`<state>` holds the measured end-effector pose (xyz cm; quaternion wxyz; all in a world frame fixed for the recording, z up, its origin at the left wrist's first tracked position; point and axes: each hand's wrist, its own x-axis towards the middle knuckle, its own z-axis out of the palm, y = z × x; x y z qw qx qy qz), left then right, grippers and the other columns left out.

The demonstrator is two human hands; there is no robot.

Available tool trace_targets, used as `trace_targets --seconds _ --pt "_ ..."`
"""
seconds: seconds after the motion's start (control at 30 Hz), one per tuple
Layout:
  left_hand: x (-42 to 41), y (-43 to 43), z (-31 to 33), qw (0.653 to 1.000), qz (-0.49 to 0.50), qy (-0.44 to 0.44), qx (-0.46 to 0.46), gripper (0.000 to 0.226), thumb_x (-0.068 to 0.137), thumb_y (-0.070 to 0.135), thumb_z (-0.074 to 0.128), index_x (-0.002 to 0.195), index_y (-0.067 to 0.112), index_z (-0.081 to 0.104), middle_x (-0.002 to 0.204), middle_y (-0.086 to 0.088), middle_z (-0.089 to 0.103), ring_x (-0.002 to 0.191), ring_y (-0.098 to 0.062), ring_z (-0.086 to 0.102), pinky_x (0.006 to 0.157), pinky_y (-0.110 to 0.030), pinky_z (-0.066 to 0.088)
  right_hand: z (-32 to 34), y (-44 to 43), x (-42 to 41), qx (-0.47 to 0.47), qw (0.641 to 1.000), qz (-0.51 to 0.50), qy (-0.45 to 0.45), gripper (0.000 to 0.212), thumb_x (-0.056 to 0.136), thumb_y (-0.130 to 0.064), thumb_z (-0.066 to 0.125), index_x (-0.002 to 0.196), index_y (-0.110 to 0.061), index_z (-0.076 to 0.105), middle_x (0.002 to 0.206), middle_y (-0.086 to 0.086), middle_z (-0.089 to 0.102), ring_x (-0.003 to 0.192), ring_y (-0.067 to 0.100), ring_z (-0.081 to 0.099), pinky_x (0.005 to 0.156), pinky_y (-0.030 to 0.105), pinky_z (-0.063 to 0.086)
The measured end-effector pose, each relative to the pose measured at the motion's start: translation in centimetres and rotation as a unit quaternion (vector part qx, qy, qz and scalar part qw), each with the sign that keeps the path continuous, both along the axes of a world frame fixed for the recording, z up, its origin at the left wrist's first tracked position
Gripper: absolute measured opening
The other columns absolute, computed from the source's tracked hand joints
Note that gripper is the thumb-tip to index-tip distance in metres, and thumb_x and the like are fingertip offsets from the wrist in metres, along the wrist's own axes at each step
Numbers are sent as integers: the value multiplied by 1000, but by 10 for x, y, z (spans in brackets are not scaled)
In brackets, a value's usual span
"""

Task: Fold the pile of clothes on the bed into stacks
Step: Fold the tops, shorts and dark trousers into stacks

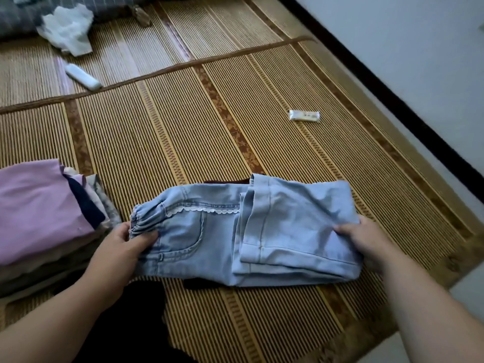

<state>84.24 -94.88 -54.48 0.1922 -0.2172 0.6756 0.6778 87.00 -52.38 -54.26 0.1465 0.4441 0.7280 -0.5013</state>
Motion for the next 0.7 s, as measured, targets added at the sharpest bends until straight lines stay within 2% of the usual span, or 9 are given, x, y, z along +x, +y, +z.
trace_targets --seconds 0.1,0.23,0.3,0.4,0.47,0.57,0.63,0.7 --pt "0 13 16 997 -34 9 62 39 73 24 70 112 25 65 108 -12 72 96 -34 71 77 -44 57 50 22 7 43 998 29 45 16 83 -2 65 90 -16 63 92 14 72 81 31 68 68 39 54" --pt "-2 54 37 987 -58 1 148 35 78 20 66 113 22 65 112 -14 71 99 -36 69 73 -43 59 127 58 7 132 986 70 74 14 81 -5 67 91 -14 64 93 14 72 87 35 68 86 54 54" --pt "-7 82 38 988 -49 -36 139 32 83 19 65 115 20 63 109 -13 72 97 -34 70 75 -44 58 161 66 5 172 977 104 73 13 80 -7 69 89 -15 65 92 12 73 86 34 68 87 54 53" --pt "-7 117 29 984 -39 -127 115 24 95 9 57 118 11 60 104 -18 72 92 -37 71 81 -48 56 189 44 -3 201 964 162 73 13 77 -11 71 88 -17 65 84 6 73 80 29 69 80 47 56" --pt "-4 129 21 980 -39 -173 91 22 96 3 53 118 4 59 104 -23 71 92 -41 69 85 -51 54 191 6 -10 217 948 226 61 12 77 -14 70 87 -17 64 79 3 70 73 24 67 69 37 55" --pt "-2 130 17 976 -45 -204 53 19 95 -1 52 111 5 59 104 -24 69 92 -41 68 89 -56 52 168 -66 -21 228 923 303 69 7 80 -18 62 84 -17 57 75 -1 61 66 17 58 52 26 37" --pt "-1 125 17 975 -40 -207 63 20 93 2 51 111 5 60 101 -21 71 88 -38 69 88 -55 53 143 -118 -27 195 919 327 97 14 83 -24 58 76 -20 47 75 -4 55 67 17 53 52 27 33" --pt "1 118 17 969 -16 -212 129 30 94 23 53 115 5 63 99 -16 72 88 -35 70 87 -51 54 114 -163 -28 151 913 371 82 21 86 -42 56 80 -25 47 87 -4 57 83 20 54 64 31 38"
